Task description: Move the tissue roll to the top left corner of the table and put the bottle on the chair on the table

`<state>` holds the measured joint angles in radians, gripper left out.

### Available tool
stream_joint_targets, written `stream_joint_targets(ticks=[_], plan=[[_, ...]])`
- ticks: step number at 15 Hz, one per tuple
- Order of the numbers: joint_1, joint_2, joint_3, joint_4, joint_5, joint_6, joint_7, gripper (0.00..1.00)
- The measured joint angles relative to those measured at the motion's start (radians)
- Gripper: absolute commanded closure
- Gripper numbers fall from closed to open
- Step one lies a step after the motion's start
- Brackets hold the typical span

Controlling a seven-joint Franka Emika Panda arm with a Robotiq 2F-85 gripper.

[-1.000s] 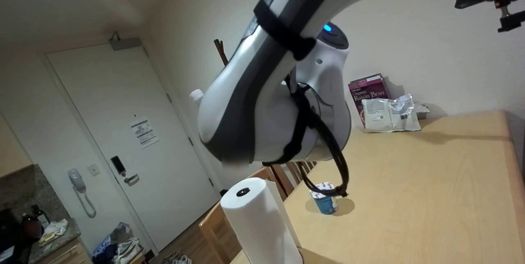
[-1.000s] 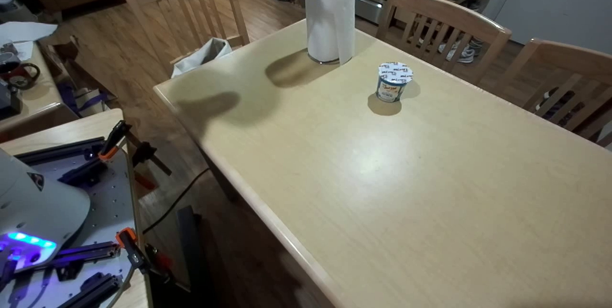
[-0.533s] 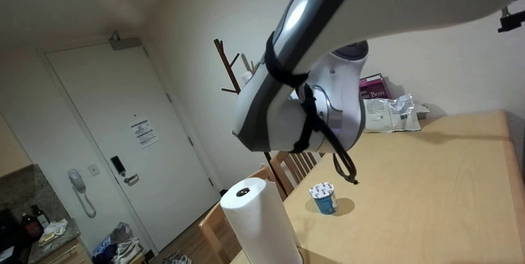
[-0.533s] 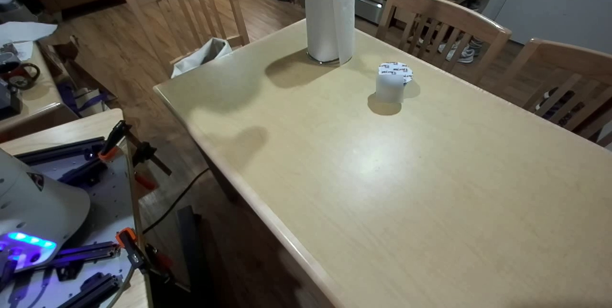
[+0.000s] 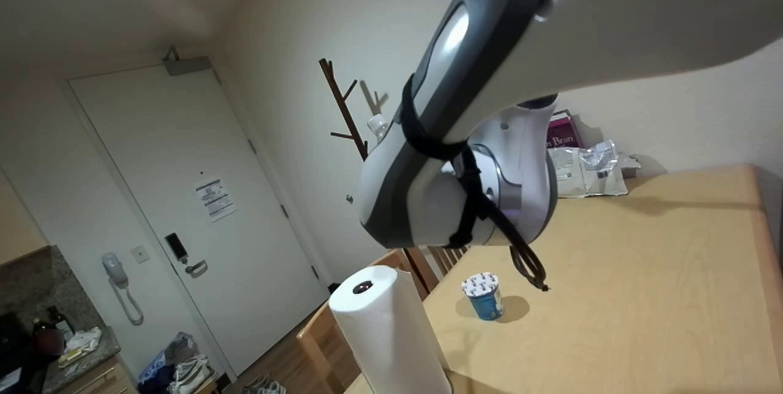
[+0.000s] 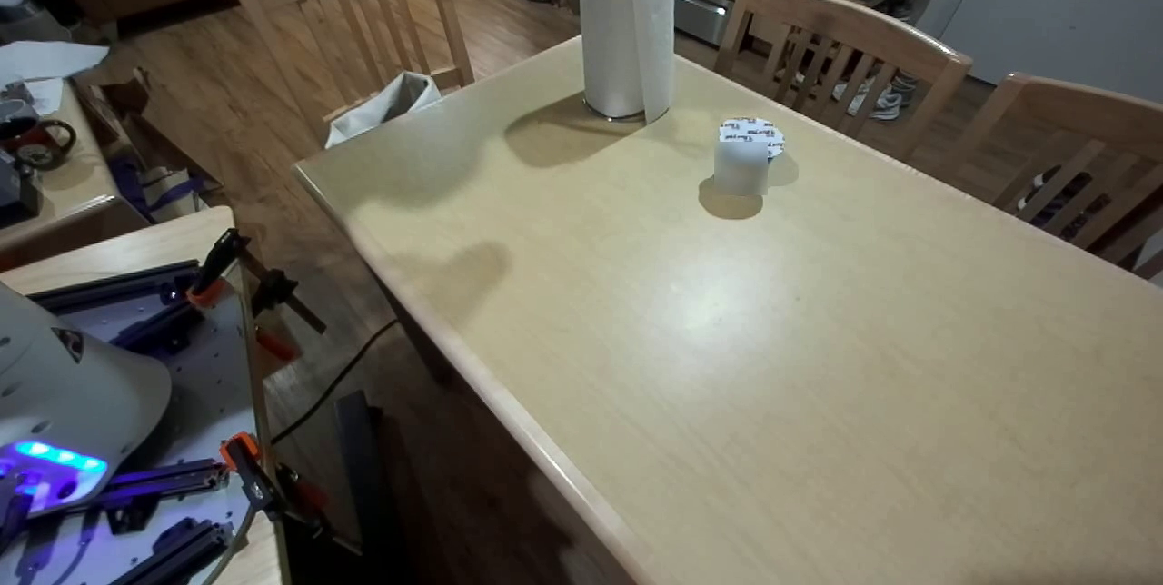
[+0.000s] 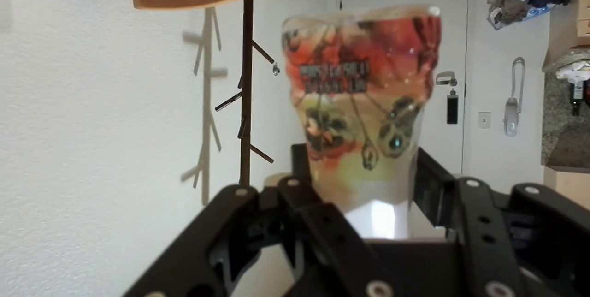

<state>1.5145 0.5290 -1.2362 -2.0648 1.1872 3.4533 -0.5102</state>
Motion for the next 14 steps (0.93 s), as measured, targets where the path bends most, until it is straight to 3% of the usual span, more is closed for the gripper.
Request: stream_joint_targets(ticks=[4, 5, 7, 8, 11, 14], plan=[[-0.037, 0.094, -0.002, -0.045, 0.048, 0.000, 0.004, 0.71], [-0.052, 0.116, 0.002, -0.056, 0.049, 0.000, 0.015, 0.46], [-0.060, 0.133, 0.006, -0.060, 0.049, 0.000, 0.019, 0.46], [-0.058, 0.133, 0.006, -0.058, 0.049, 0.000, 0.019, 0.71], [-0.050, 0.149, -0.005, -0.049, 0.035, 0.001, 0.019, 0.71], [-0.001, 0.209, -0.040, -0.026, 0.003, 0.001, 0.037, 0.71]])
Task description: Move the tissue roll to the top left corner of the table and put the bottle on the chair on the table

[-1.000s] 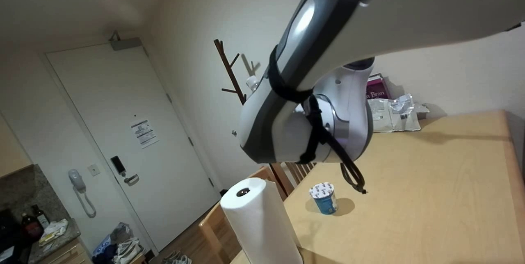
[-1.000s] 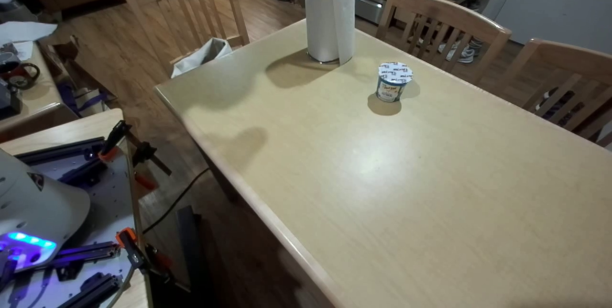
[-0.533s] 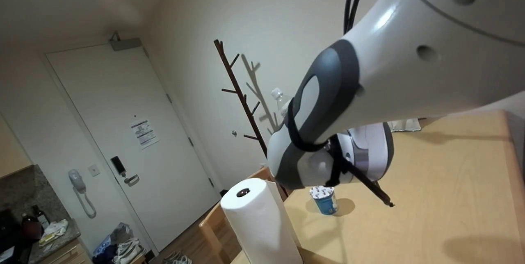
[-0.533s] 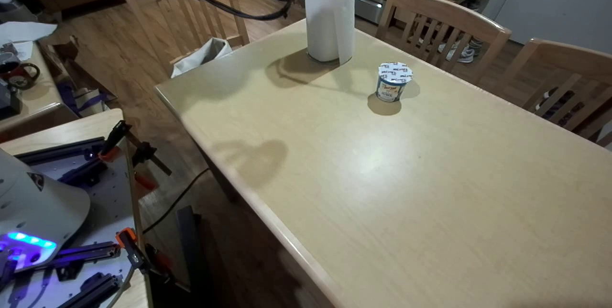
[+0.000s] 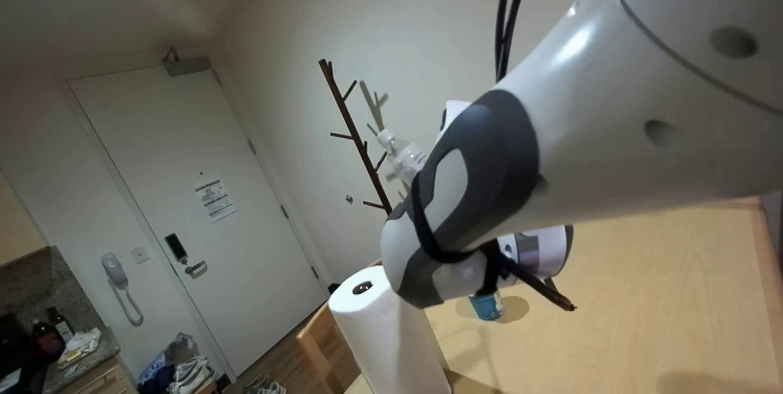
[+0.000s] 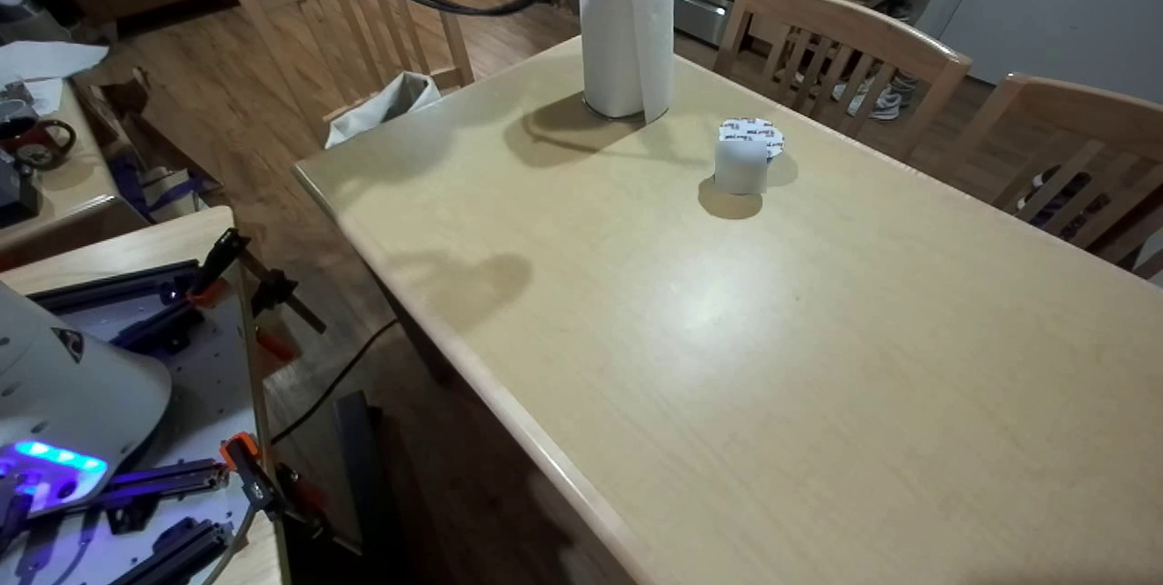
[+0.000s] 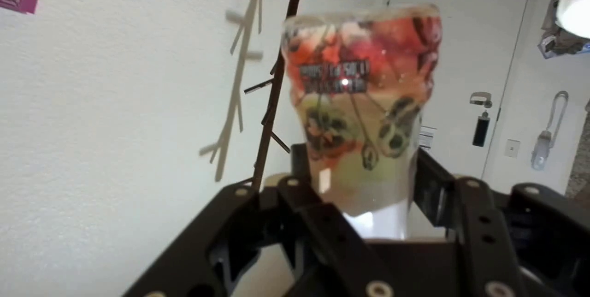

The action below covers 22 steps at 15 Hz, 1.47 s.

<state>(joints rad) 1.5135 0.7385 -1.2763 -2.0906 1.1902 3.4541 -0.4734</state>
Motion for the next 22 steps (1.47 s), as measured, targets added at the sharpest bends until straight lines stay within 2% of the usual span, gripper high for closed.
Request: stream_joint_targets(ticks=[1, 3, 5, 6, 9, 11, 16, 17, 20, 21, 22], plan=[[0.029, 0.021, -0.008, -0.001, -0.016, 0.000, 0.010, 0.46], [0.087, 0.053, -0.016, -0.011, -0.021, 0.000, 0.022, 0.46], [0.110, 0.066, -0.020, -0.020, -0.021, 0.000, 0.029, 0.46], [0.109, 0.066, -0.022, -0.022, -0.021, 0.000, 0.029, 0.71], [0.106, 0.066, -0.026, -0.022, -0.014, -0.001, 0.032, 0.71], [0.117, 0.067, -0.021, -0.039, 0.046, -0.001, 0.049, 0.71], [0.241, 0.090, -0.017, -0.228, 0.394, 0.000, 0.066, 0.71], [0.269, 0.103, -0.006, -0.268, 0.459, 0.000, 0.066, 0.46], [0.285, 0.120, 0.007, -0.283, 0.467, 0.000, 0.072, 0.46], [0.278, 0.119, 0.004, -0.275, 0.466, -0.001, 0.072, 0.71], [0.275, 0.118, 0.000, -0.272, 0.466, -0.001, 0.072, 0.71]])
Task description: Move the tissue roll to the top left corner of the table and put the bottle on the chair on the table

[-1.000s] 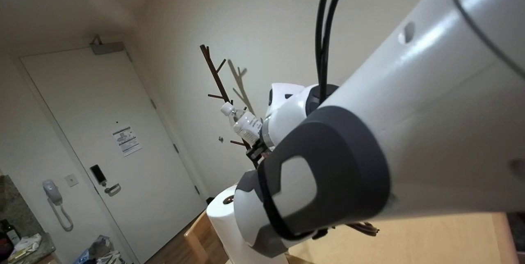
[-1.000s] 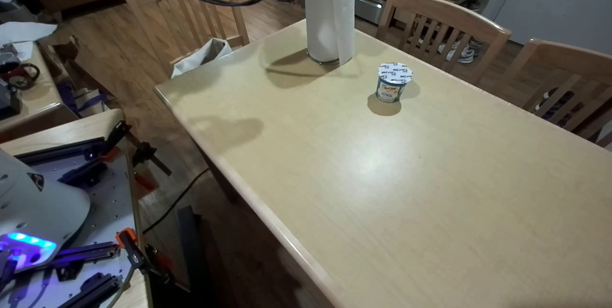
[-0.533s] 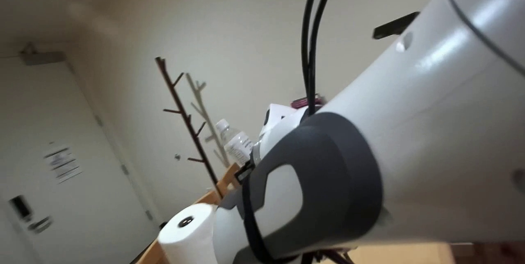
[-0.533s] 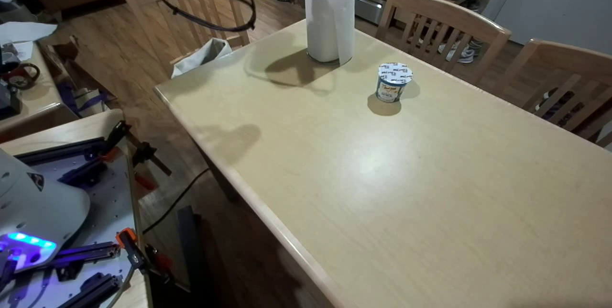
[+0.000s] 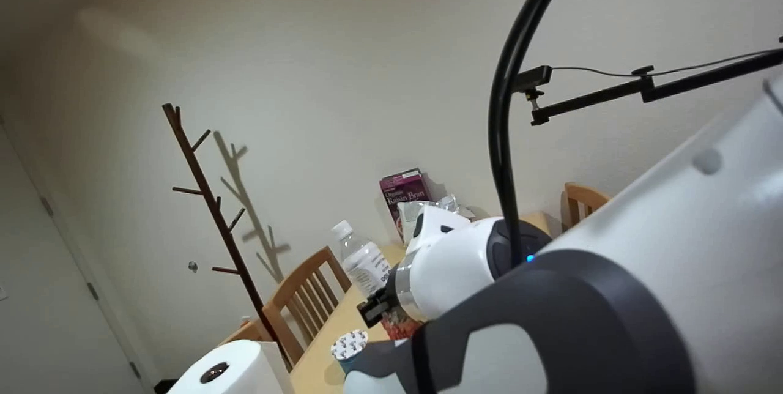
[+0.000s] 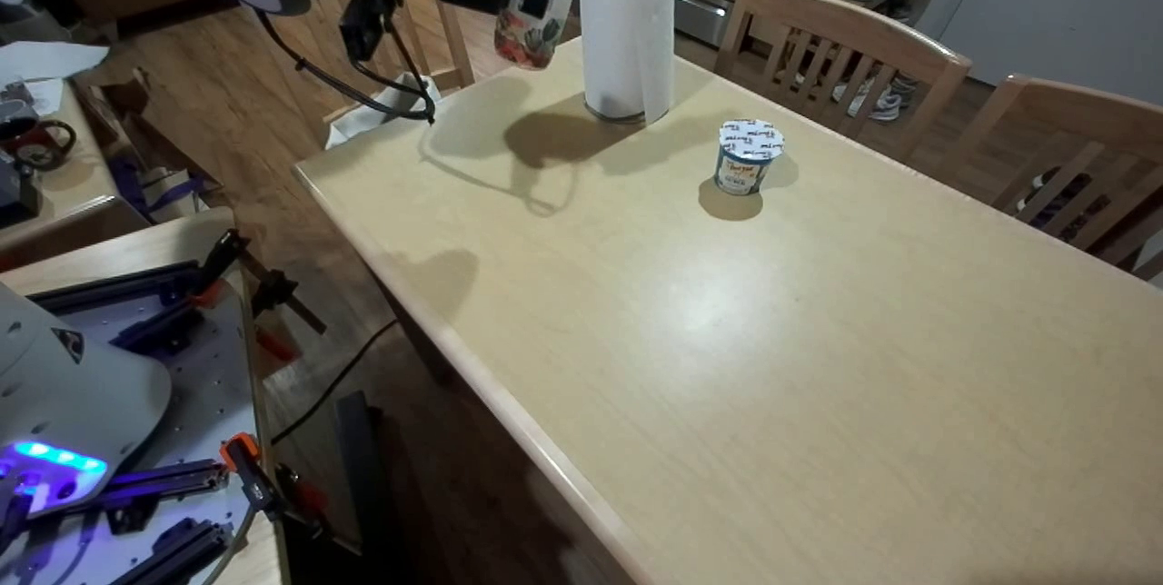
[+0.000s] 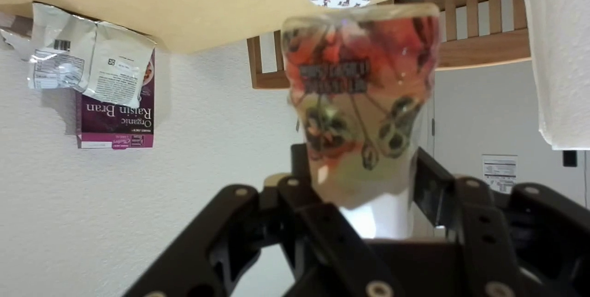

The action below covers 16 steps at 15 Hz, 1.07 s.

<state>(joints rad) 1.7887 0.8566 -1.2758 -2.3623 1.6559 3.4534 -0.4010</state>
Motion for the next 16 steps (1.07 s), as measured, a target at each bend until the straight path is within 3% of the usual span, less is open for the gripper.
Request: stream_joint_targets(ticks=[4, 7, 8, 11, 12, 16], plan=[[0.000, 0.058, 0.004, -0.005, 0.007, 0.002, 0.000, 0.71], [0.011, 0.158, 0.053, -0.043, 0.047, 0.002, 0.000, 0.71], [0.012, 0.185, 0.080, -0.056, 0.066, 0.001, 0.000, 0.46], [0.009, 0.219, 0.131, -0.077, 0.088, 0.001, 0.011, 0.46], [0.009, 0.220, 0.133, -0.078, 0.088, 0.001, 0.011, 0.71], [0.009, 0.228, 0.134, -0.069, 0.088, 0.001, 0.011, 0.71]])
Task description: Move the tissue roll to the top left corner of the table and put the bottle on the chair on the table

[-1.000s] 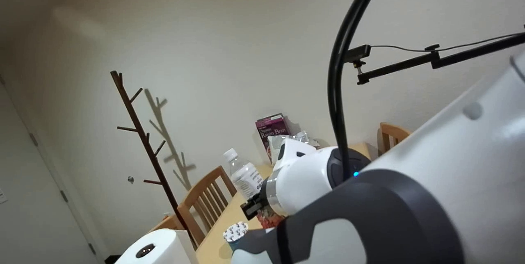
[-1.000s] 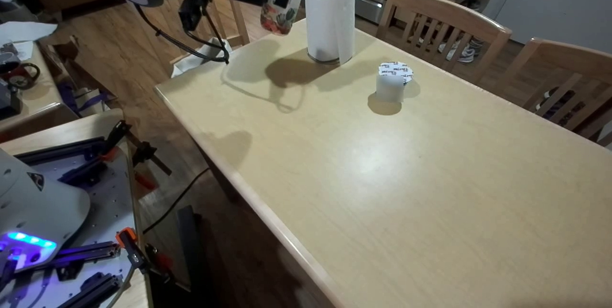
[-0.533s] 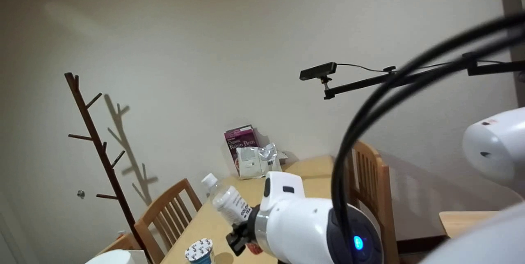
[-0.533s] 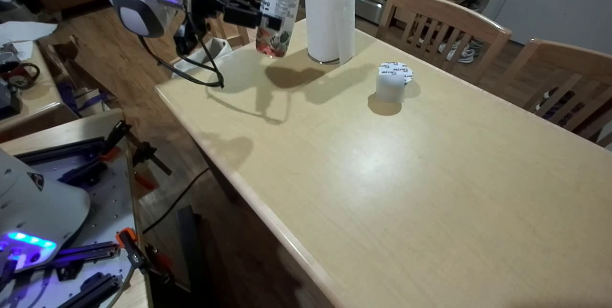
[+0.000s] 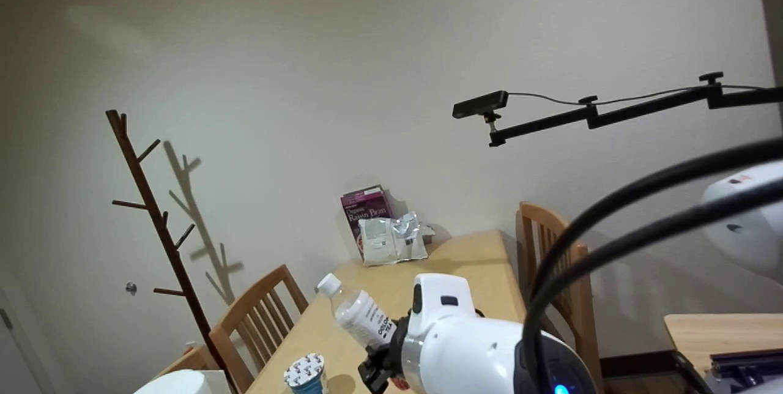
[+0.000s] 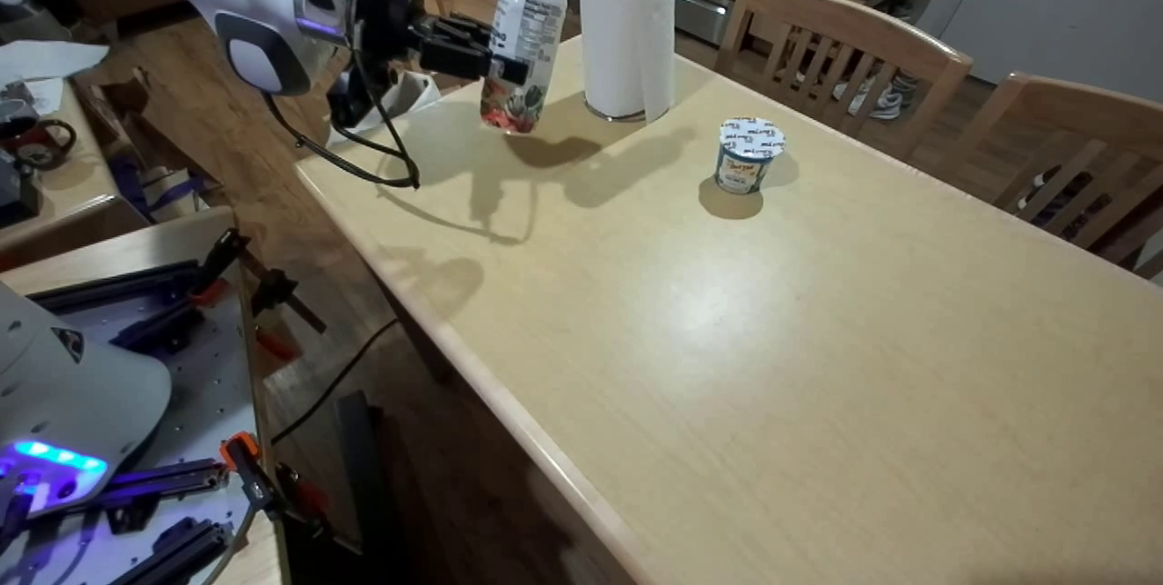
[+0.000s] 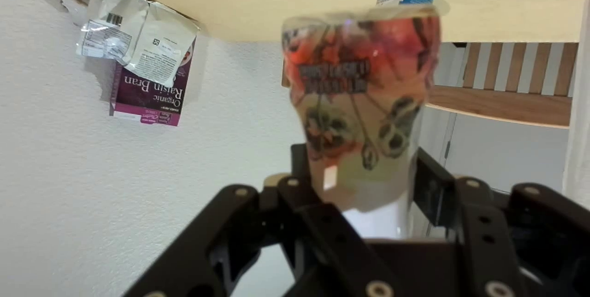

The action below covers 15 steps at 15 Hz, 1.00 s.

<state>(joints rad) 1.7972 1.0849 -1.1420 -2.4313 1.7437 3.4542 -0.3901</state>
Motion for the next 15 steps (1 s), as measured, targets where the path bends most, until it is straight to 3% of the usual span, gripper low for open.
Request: stream_joint_targets(ticks=[5, 6, 8, 9, 15], plan=[[-0.011, 0.046, 0.084, -0.007, 0.067, 0.000, 0.000, 0.71], [-0.013, 0.061, 0.104, -0.007, 0.080, 0.000, 0.003, 0.46], [-0.013, 0.076, 0.116, -0.005, 0.082, 0.000, 0.006, 0.46], [-0.013, 0.075, 0.115, -0.003, 0.082, 0.000, 0.006, 0.71], [0.010, 0.128, 0.102, 0.010, 0.081, 0.001, 0.019, 0.71]])
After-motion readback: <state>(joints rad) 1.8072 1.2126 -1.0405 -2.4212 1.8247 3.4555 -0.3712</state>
